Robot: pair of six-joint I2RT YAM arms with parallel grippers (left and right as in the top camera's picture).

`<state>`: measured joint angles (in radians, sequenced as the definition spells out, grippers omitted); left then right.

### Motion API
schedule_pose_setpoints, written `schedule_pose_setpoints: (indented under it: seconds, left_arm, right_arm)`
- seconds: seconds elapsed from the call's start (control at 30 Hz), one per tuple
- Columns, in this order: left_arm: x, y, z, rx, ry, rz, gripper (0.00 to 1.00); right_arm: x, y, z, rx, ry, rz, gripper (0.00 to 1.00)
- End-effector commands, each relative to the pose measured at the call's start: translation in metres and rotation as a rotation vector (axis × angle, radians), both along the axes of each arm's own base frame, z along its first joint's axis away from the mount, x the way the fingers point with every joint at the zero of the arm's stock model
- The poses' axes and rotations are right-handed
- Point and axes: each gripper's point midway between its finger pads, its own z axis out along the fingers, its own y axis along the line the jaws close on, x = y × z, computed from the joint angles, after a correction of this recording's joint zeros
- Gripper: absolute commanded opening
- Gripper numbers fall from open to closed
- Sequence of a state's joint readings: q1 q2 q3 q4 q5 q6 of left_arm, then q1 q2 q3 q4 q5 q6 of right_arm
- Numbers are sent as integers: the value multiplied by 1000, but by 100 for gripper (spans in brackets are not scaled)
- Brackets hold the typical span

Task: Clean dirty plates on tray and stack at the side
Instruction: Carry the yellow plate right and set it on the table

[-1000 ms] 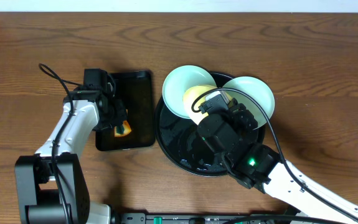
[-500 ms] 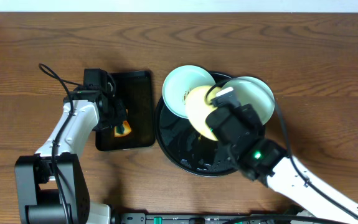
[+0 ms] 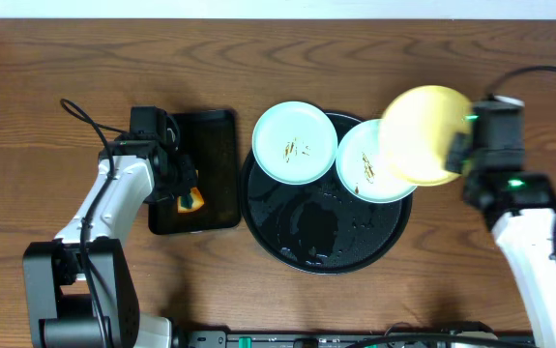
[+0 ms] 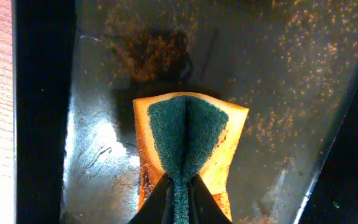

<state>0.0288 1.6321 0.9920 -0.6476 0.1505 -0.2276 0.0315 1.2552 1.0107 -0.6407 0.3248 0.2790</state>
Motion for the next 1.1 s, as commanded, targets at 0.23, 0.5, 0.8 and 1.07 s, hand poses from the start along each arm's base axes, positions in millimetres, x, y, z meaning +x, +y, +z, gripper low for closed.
schedule_pose_setpoints:
  seconds: [0.23,0.5,0.8,1.07]
  left_arm:
    - [-2,1,-1,11,3,-13,9]
    - [-3,1,-1,11,4,-13,9]
    - [-3,1,-1,11,4,-13,9]
    - [-3,1,-1,11,4,-13,9]
  right_arm:
    - [-37,-92,-12,231,9,-312,1]
    - [-53,-117,-47,349,96,-432,1]
    - [-61,-158,-92,348,168,-611,1]
    - [-45,-160,-125,422,188,-593,2]
